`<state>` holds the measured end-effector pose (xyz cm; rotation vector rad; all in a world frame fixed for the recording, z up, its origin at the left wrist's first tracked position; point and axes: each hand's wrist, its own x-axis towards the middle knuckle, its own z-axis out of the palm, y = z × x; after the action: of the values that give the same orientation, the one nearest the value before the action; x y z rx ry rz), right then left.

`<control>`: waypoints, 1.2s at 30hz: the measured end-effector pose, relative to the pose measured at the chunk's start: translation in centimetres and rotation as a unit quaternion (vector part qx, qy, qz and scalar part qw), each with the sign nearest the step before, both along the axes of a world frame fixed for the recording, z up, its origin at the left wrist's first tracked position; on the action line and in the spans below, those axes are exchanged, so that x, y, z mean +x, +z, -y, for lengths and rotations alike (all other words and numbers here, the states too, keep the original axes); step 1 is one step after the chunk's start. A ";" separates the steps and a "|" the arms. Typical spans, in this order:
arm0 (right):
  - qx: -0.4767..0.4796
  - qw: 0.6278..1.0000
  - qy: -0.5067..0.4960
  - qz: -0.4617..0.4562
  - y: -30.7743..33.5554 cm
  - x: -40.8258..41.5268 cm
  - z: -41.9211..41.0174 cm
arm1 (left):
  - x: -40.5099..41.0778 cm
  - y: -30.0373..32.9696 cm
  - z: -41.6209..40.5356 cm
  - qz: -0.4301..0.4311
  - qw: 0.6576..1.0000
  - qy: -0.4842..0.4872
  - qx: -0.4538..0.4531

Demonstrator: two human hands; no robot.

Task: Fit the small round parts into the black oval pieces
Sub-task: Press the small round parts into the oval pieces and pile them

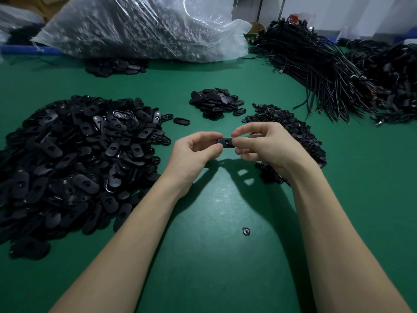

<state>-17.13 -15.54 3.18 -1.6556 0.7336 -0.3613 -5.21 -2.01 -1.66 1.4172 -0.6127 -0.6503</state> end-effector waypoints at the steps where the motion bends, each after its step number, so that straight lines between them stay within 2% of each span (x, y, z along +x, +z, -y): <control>1: -0.001 1.000 -0.005 0.005 0.1 0.1 -0.1 | 0.0 0.0 0.0 0.000 1.000 0.000 0.000; 9: -0.050 0.998 -0.042 -0.025 -0.1 0.7 -0.3 | 0.2 -0.2 0.0 0.007 1.000 -0.008 -0.001; 20: -0.056 0.997 -0.041 -0.031 -0.1 0.9 -0.4 | 0.3 -0.3 -0.1 0.005 1.000 -0.019 0.000; 27: -0.067 0.997 -0.030 -0.034 0.0 0.8 -0.7 | 0.4 -0.1 -0.3 -0.030 0.999 -0.043 -0.008; 33: -0.135 0.988 -0.069 -0.036 0.2 0.8 -1.5 | 0.2 0.0 -0.2 -0.038 0.999 -0.023 -0.013; 36: -0.136 0.987 -0.079 -0.035 0.1 0.9 -1.5 | 0.3 -0.1 -0.1 -0.054 0.998 -0.010 -0.020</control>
<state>-16.21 -14.08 3.27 -1.8782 0.9012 -0.5372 -4.93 -1.91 -1.72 1.3317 -0.5522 -0.7231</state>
